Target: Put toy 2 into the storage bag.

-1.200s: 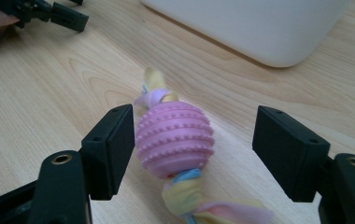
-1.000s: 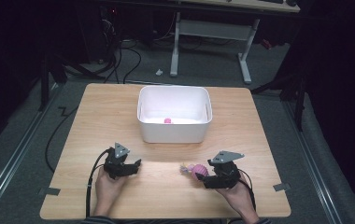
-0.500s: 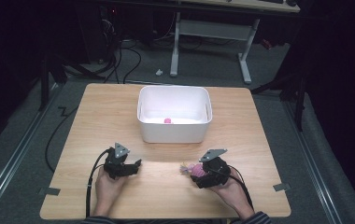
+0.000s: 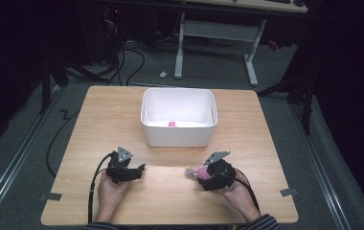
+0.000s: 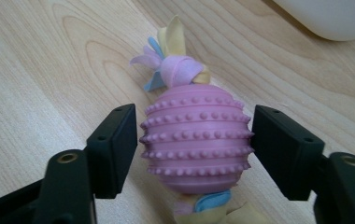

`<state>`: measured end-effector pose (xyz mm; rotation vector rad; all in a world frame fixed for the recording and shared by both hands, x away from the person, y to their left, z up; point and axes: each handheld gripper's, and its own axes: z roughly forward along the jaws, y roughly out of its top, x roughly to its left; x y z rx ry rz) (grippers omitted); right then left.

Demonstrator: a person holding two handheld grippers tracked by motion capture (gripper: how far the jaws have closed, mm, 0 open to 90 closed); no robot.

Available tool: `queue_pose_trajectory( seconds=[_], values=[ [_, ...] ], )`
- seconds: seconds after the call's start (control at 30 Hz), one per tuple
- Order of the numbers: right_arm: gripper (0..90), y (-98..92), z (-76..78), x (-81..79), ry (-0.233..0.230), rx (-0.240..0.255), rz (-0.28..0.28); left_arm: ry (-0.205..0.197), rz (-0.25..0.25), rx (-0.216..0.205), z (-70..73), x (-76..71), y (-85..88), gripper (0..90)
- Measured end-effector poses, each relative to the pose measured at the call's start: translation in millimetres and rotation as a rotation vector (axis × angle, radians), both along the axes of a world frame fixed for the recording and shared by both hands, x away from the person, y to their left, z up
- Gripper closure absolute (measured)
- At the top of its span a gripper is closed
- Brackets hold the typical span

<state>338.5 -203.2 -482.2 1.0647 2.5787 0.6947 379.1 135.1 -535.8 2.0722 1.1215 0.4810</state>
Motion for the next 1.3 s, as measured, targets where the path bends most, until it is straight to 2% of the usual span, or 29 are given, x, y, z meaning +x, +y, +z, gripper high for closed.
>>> queue_pose_trajectory(
  seconds=[0.23, 0.47, 0.63, 0.7, 0.83, 1.07, 1.13, 1.3],
  values=[
    [33.8, 2.1, 0.7, 1.5, 0.007, -0.029, 0.010, 0.000, -0.001, 0.000, 0.0, 0.0, 0.0, 25.8],
    [33.9, 6.8, -2.6, 4.1, 0.016, -0.111, 0.011, 0.001, -0.001, -0.002, 0.0, 0.1, 0.2, 25.7],
    [34.8, 4.8, -1.5, 5.0, 0.030, -0.094, 0.010, 0.001, -0.001, -0.002, 0.0, 0.1, 0.2, 25.7],
    [34.9, 4.0, -0.7, 5.2, 0.049, -0.072, 0.016, 0.001, -0.001, -0.002, 0.0, 0.1, 0.2, 25.7],
    [35.0, 2.7, 4.7, 4.0, 0.037, -0.054, 0.021, 0.000, -0.002, 0.000, 0.0, 0.0, 0.0, 25.7],
    [35.0, -5.2, 26.2, 5.9, 0.016, 0.009, 0.027, 0.000, -0.002, 0.000, 0.0, 0.0, 0.0, 25.6],
    [35.1, -9.7, 36.7, 6.8, 0.000, 0.043, 0.023, 0.000, -0.002, 0.000, 0.0, 0.1, 0.0, 25.7],
    [35.2, -17.7, 56.2, 8.1, -0.041, 0.084, 0.014, 0.000, -0.002, 0.000, 0.0, 0.1, -0.1, 25.6]
  ],
)
